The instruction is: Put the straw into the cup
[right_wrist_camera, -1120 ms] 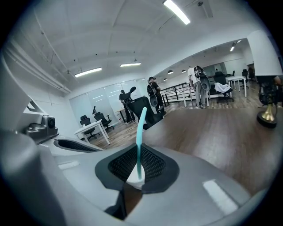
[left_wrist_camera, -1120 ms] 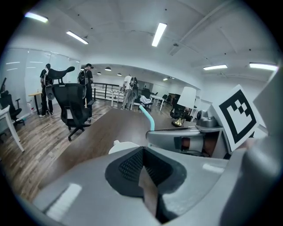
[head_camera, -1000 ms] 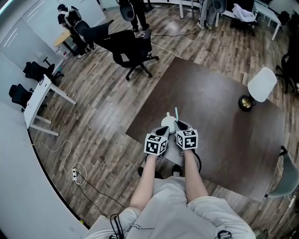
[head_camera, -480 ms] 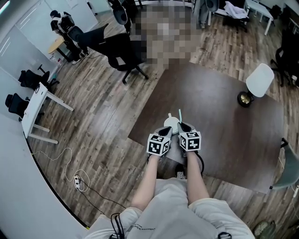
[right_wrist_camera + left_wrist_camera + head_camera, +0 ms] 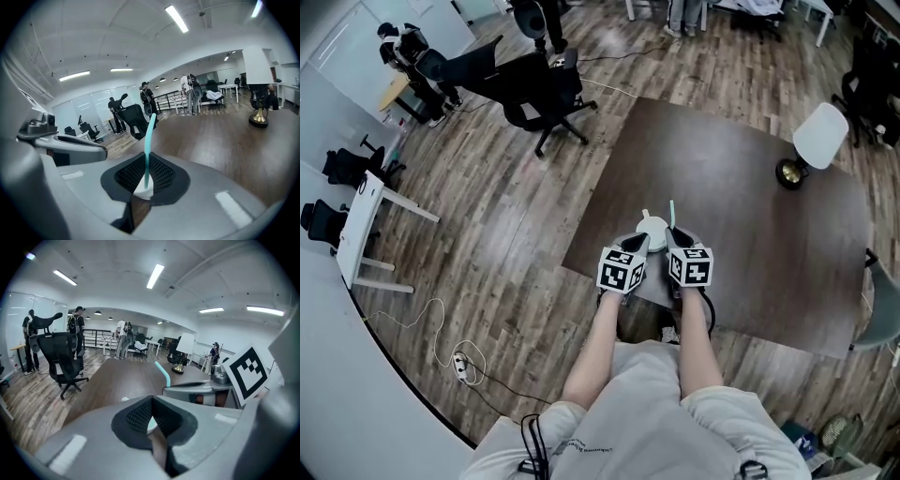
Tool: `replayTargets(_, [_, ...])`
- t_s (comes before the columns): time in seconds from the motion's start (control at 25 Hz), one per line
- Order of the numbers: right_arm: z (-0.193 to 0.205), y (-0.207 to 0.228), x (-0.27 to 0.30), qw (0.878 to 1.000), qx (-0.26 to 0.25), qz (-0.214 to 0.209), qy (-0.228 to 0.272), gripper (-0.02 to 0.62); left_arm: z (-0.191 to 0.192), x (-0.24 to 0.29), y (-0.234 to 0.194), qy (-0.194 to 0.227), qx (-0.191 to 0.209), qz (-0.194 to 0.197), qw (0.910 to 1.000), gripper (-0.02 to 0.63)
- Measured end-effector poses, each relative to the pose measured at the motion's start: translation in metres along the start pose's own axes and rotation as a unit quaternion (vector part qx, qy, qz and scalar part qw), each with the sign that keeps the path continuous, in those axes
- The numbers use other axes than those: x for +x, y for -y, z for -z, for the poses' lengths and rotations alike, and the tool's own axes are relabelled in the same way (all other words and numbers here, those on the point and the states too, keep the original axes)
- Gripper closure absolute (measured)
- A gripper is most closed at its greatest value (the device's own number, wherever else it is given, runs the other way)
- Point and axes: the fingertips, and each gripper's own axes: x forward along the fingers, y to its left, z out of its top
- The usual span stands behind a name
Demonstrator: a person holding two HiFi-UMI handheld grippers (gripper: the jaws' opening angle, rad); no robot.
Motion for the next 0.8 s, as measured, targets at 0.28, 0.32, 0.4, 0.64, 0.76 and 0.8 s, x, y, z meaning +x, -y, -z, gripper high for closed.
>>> replayTargets(0.28, [0.003, -0.003, -0.004, 1.000, 0.006, 0.026, 0.008, 0.543, 0.005, 0.000, 0.002, -0.003, 0.011, 0.029, 0.9995, 0.606])
replayTargets(0.32, [0.004, -0.005, -0.005, 1.000, 0.006, 0.029, 0.009, 0.543, 0.006, 0.000, 0.002, -0.004, 0.013, 0.032, 0.9994, 0.605])
replayTargets(0.4, [0.005, -0.009, -0.007, 0.999, 0.004, 0.033, 0.010, 0.543, 0.007, -0.002, 0.002, -0.005, 0.015, 0.037, 0.9992, 0.605])
replayTargets(0.64, [0.005, -0.022, -0.010, 0.999, -0.009, 0.035, 0.011, 0.538, 0.007, -0.010, -0.002, -0.002, 0.011, 0.046, 0.9989, 0.606])
replayTargets(0.76, [0.005, -0.023, -0.011, 0.999, -0.010, 0.039, 0.011, 0.534, 0.008, -0.010, -0.002, -0.001, 0.011, 0.051, 0.9987, 0.604])
replayTargets(0.8, [0.005, -0.023, -0.011, 0.999, -0.011, 0.041, 0.011, 0.534, 0.007, -0.011, -0.003, -0.001, 0.011, 0.052, 0.9986, 0.605])
